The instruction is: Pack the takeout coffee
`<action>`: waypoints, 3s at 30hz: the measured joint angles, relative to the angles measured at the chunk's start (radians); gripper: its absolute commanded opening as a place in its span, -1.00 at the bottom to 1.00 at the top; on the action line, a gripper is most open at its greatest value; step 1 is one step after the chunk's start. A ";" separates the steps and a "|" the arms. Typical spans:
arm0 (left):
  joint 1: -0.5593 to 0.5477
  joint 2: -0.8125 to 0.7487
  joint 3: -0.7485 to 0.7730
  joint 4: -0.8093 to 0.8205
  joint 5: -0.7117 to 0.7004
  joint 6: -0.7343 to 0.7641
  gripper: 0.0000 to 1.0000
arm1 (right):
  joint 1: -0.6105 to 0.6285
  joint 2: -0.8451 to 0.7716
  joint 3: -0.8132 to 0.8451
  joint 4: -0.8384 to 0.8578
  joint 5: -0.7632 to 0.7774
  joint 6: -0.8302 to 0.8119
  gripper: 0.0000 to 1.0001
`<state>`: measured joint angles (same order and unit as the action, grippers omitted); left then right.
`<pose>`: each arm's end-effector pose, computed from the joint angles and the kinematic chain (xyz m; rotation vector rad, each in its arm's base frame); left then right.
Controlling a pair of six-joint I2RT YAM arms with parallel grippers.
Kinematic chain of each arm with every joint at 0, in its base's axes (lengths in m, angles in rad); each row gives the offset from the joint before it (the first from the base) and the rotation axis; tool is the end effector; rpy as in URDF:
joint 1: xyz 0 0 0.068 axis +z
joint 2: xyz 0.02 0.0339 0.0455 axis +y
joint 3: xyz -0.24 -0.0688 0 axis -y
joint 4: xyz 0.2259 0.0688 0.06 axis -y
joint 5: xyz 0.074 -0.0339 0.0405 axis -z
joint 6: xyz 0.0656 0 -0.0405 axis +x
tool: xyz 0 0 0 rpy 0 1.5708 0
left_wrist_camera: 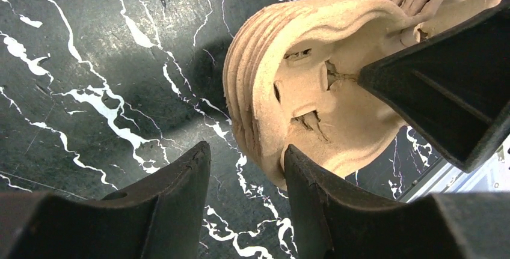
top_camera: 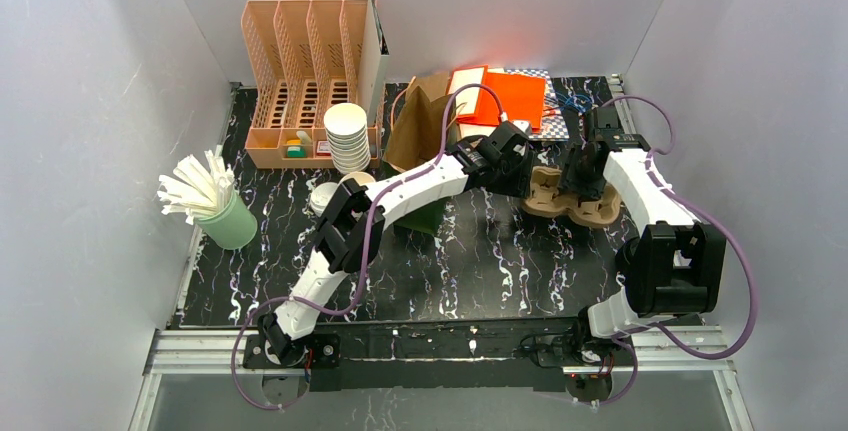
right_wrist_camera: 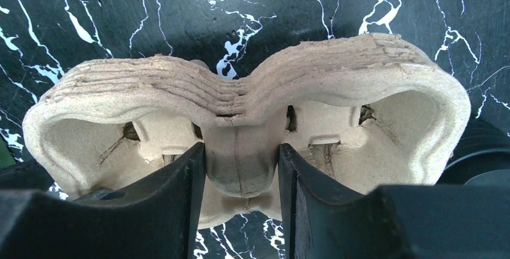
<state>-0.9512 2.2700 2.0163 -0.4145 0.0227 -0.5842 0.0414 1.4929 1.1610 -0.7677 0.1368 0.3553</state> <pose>0.2995 -0.4224 0.2121 0.4473 2.3383 -0.8207 0.2977 0.0034 0.2120 0.4578 2.6137 -0.0527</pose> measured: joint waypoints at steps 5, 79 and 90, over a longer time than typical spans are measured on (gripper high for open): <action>0.000 0.000 0.004 -0.005 0.004 -0.001 -0.07 | -0.001 0.000 -0.001 0.019 -0.010 0.002 0.37; 0.109 0.042 -0.082 0.206 0.205 -0.168 0.14 | 0.176 -0.101 -0.020 0.193 -0.146 -0.090 -0.68; 0.089 0.097 -0.063 0.221 0.207 -0.183 -0.15 | 0.176 -0.130 0.003 0.154 -0.143 -0.091 -0.67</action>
<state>-0.8623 2.3669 1.9530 -0.1936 0.2298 -0.7673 0.2173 1.3624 1.1637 -0.6136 -0.0059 0.2646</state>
